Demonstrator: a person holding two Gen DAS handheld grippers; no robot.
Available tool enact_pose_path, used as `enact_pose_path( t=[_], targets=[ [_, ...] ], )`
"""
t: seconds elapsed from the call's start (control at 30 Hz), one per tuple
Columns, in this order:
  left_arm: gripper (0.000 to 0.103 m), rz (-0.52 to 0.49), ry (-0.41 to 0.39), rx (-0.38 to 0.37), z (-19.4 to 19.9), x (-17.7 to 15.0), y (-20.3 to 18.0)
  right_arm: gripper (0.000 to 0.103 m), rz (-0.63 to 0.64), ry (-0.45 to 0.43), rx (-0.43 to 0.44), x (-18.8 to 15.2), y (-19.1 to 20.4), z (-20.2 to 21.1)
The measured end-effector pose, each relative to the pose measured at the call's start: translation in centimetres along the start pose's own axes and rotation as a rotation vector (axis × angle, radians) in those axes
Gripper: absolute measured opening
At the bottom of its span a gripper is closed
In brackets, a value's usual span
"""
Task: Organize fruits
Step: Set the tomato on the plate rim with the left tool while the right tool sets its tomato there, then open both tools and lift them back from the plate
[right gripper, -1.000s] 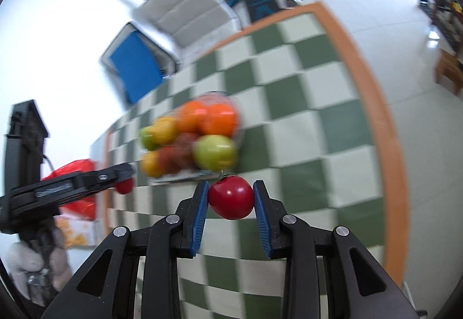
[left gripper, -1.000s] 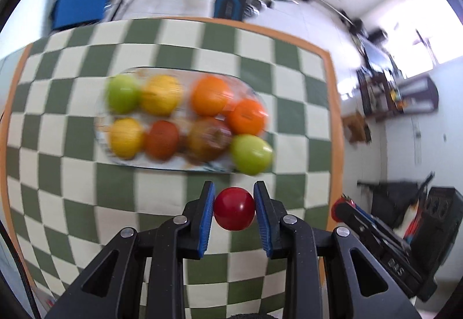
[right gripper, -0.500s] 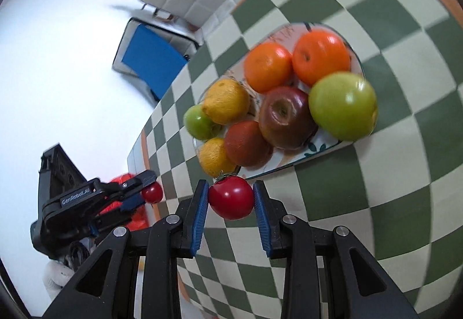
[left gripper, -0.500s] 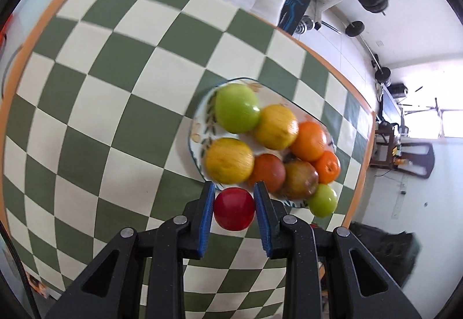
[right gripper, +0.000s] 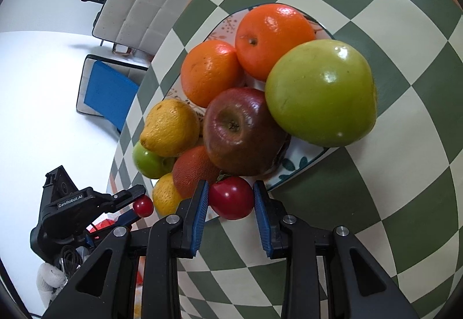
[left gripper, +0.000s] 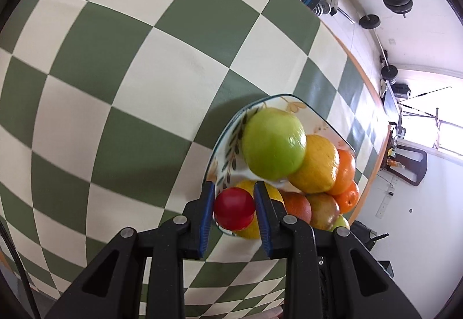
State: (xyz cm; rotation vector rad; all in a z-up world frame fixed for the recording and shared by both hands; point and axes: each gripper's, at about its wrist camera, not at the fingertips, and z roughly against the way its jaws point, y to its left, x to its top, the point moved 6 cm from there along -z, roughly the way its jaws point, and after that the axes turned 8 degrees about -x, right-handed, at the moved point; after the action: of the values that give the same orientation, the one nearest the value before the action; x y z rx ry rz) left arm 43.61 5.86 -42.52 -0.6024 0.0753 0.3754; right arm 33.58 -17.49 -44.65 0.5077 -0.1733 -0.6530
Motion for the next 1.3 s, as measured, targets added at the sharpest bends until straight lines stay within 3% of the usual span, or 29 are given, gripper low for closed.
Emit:
enact_pose_path(
  t=[0.27, 0.63, 0.7, 0.77, 0.83, 0.9, 1.03, 1.2, 1.3],
  targets=[
    [0.026, -0.019, 0.04, 0.015, -1.0, 0.5, 0.0, 0.035, -0.025, -0.014, -0.01, -0.1, 0.2, -1.0],
    [0.029, -0.04, 0.032, 0.053, 0.0, 0.1, -0.1, 0.042, -0.034, -0.014, -0.023, 0.5, 0.1, -0.3],
    [0.029, -0.057, 0.019, 0.076, 0.3, -0.2, -0.4, 0.044, -0.023, -0.011, -0.027, 0.3, 0.0, 0.3],
    [0.03, -0.099, -0.005, 0.115, 0.9, -0.7, -0.8, 0.055, 0.004, -0.016, -0.041, 0.2, 0.0, 1.2],
    [0.038, -0.148, -0.041, 0.165, 1.7, -1.5, -1.3, 0.064, 0.064, -0.034, -0.08, 0.0, 0.3, 2.5],
    [0.054, -0.206, -0.084, 0.222, 2.4, -2.6, -1.7, 0.07, 0.153, -0.061, -0.133, -0.2, 0.6, 4.2],
    [0.059, -0.303, -0.143, 0.33, 3.1, -5.6, -2.5, 0.075, 0.317, -0.118, -0.248, -0.3, 1.0, 7.1],
    [0.092, -0.375, -0.247, 0.417, 4.2, -9.0, -3.6, 0.093, 0.495, -0.184, -0.384, 0.1, 0.8, 10.0],
    [0.096, -0.407, -0.311, 0.473, 4.9, -10.8, -4.6, 0.094, 0.575, -0.218, -0.439, 0.5, 0.8, 11.3]
  ],
)
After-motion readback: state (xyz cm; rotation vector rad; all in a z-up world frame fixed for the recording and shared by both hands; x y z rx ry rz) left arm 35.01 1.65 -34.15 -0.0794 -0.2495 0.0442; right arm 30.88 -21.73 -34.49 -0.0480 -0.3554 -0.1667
